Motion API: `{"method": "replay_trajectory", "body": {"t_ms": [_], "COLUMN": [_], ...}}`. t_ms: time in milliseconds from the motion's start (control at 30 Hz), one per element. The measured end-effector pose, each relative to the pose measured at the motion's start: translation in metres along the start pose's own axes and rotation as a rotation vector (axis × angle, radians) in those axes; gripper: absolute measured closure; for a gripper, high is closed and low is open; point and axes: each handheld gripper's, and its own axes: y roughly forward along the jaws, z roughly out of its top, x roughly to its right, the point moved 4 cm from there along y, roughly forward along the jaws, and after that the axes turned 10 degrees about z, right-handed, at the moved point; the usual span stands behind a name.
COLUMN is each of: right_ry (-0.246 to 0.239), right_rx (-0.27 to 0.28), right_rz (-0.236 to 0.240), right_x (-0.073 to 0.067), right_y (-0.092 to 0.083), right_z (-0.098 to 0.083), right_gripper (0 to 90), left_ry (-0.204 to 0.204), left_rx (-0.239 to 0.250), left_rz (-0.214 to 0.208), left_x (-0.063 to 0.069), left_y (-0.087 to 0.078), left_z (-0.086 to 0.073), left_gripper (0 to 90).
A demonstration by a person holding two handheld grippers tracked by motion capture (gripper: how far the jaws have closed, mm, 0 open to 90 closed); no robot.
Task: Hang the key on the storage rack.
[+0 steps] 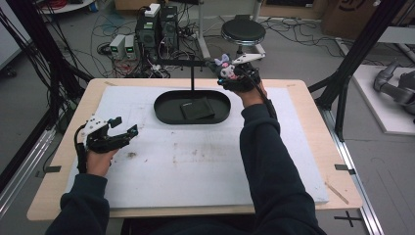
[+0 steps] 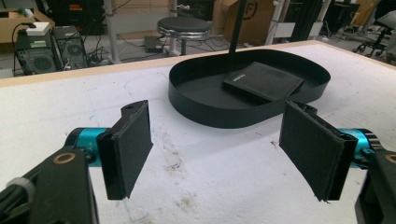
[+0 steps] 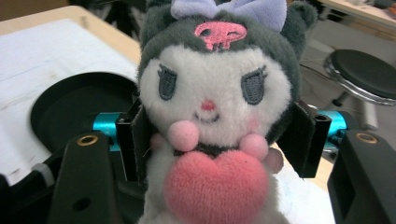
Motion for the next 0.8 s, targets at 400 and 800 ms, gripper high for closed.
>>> {"method": "replay_trajectory", "body": {"t_ms": [400, 800], "right_ry": [0.026, 0.062], "right_rx": [-0.092, -0.223], "right_rz": [-0.120, -0.076], "right_x": [0.021, 0.019], "right_y": [-0.004, 0.024], "right_z": [-0.009, -0.049], "right_gripper": [36.7, 37.5], "left_ry": [-0.006, -0.002], "left_rx": [0.000, -0.007], "left_rz": [-0.001, -0.003], "left_x": [-0.001, 0.000], "left_y": [-0.001, 0.000], "left_z": [0.000, 0.000], "left_gripper": [25.0, 25.0]}}
